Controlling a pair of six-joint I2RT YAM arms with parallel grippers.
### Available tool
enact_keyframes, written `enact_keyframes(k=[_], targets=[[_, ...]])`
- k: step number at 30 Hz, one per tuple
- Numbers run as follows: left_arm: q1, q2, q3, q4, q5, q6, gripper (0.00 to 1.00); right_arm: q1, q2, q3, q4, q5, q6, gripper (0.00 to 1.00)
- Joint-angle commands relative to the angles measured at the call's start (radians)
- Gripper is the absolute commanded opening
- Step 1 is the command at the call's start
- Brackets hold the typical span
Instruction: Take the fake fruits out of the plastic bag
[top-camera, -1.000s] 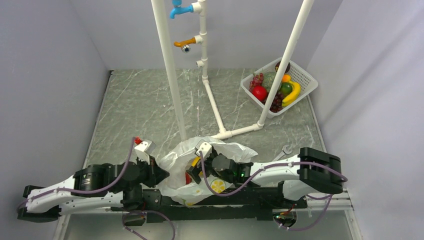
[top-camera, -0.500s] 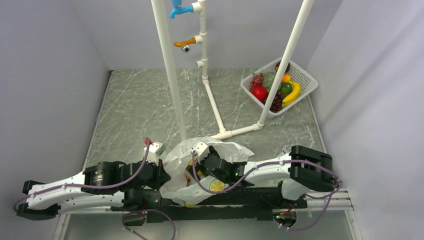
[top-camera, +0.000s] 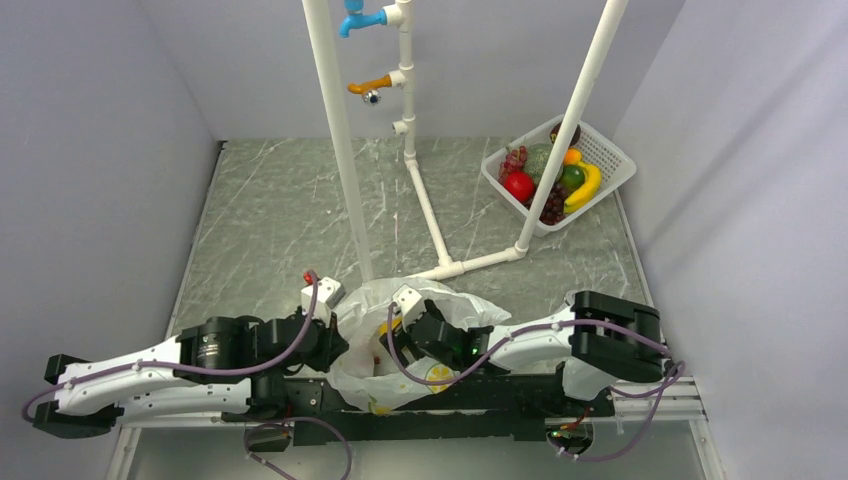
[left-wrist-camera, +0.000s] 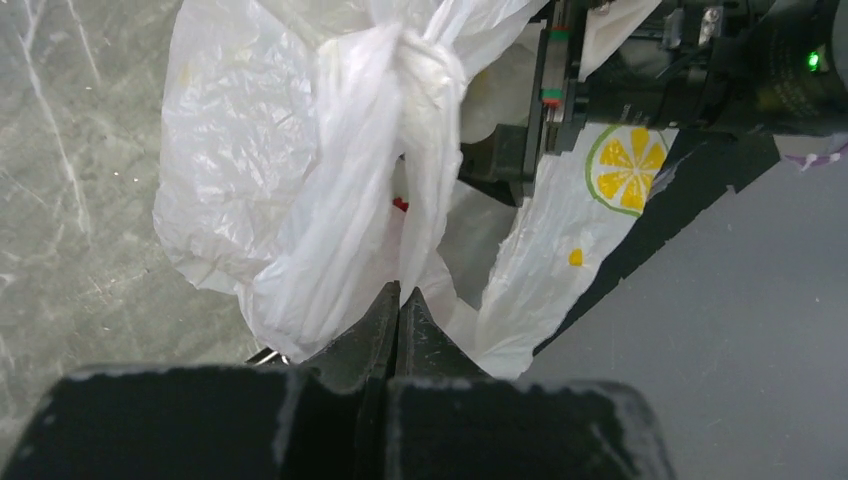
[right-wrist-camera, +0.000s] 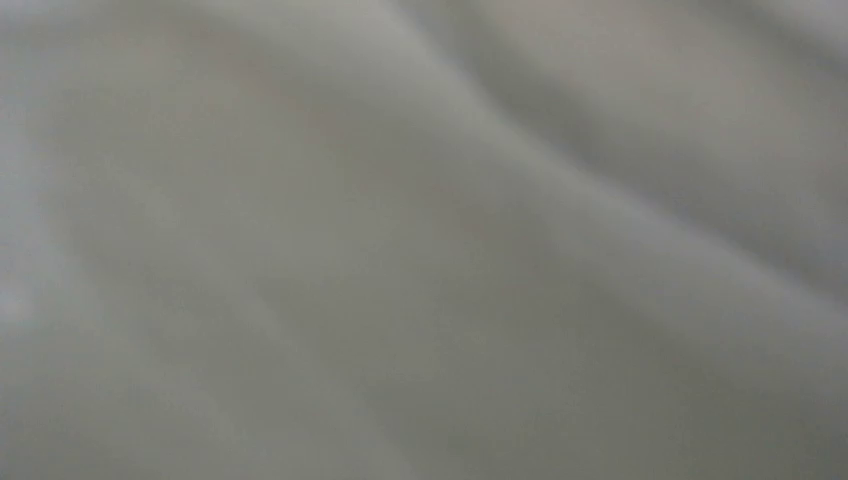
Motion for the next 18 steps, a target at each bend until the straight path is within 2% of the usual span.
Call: enact_keyframes(k=[1, 7, 9, 12, 15, 18], targets=[[0.040, 0.054, 0.044, 0.050, 0.017, 0.106, 0.00, 0.005, 0.064, 0.075, 0.070, -0.012, -0.003, 0.90], [0.217, 0.113, 0.064, 0.047, 0.141, 0.247, 0.00, 0.004, 0.062, 0.074, 0.069, -0.018, 0.012, 0.73], [0.281, 0.109, 0.056, 0.046, 0.176, 0.283, 0.00, 0.005, 0.041, 0.078, 0.045, -0.012, 0.016, 0.64], [0.290, 0.071, 0.022, 0.101, 0.205, 0.317, 0.00, 0.004, -0.001, 0.077, 0.014, -0.012, 0.020, 0.50], [0.290, 0.040, 0.002, 0.112, 0.177, 0.313, 0.00, 0.004, -0.061, 0.069, -0.021, -0.022, 0.028, 0.37], [0.290, 0.021, -0.006, 0.117, 0.171, 0.314, 0.00, 0.004, -0.119, 0.053, -0.028, -0.069, 0.019, 0.29]])
